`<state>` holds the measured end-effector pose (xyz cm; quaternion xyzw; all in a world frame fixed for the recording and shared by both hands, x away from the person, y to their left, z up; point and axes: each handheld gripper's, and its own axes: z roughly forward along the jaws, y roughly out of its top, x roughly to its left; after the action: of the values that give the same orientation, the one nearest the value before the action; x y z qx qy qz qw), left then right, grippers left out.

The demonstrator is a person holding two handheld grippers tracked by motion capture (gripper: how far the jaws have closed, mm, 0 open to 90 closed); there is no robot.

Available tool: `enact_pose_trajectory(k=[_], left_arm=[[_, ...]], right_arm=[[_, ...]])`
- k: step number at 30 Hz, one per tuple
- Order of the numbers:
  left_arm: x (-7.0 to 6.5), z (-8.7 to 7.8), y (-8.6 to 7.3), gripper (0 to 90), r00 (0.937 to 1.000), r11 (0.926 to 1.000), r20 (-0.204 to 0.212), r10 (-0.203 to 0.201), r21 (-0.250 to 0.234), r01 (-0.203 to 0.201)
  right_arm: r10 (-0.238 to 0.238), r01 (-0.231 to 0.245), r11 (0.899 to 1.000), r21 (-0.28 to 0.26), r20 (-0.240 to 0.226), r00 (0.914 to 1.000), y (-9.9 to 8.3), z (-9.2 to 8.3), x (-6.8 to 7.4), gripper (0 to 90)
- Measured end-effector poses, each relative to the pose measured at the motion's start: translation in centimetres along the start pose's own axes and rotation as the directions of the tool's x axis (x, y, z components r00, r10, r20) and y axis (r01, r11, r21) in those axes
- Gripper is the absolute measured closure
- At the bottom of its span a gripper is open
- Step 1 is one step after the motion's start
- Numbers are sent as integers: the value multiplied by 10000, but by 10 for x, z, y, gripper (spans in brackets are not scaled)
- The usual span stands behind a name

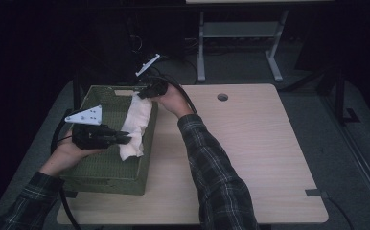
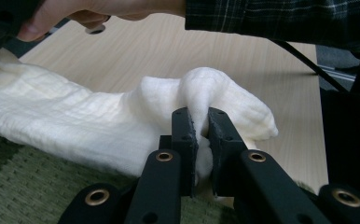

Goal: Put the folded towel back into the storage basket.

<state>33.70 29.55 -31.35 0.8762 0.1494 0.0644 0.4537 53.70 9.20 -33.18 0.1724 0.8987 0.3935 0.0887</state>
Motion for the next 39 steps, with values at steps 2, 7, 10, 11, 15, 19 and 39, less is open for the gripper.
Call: enact_pose_trajectory(k=[2, 7, 10, 11, 15, 19, 39], left_arm=[[1, -2, -4, 822, 10000, 10000, 37, -52, 16, 52], [5, -4, -15, 822, 9999, 9999, 69, -122, 120, 121], [6, -1, -20, 822, 9996, 9997, 185, -219, 114, 216], [6, 0, -21, 822, 9995, 9996, 200, -234, 132, 231], [7, 6, -27, 821, 9995, 9992, 215, -217, 354, 209], [9, 9, -33, 821, 9991, 9988, 319, -264, 410, 251], [10, 25, -47, 803, 9972, 9956, 674, -310, 908, 248]], right_arm=[[-81, 81, 9999, 77, -41, 10000, 1, 5, 1, 839], [-75, 77, 9999, 111, -167, 9998, 0, 17, 4, 839], [-118, 122, 9998, 178, -233, 9997, -1, 25, 6, 839], [-98, 104, 9996, 247, -225, 9997, -1, 27, 7, 839], [-50, 59, 9991, 419, -218, 9997, -4, 33, 6, 839], [4, 9, 9989, 458, -270, 9996, -9, 38, 6, 839], [189, -158, 9967, 791, -386, 9991, -22, 51, 7, 839]])
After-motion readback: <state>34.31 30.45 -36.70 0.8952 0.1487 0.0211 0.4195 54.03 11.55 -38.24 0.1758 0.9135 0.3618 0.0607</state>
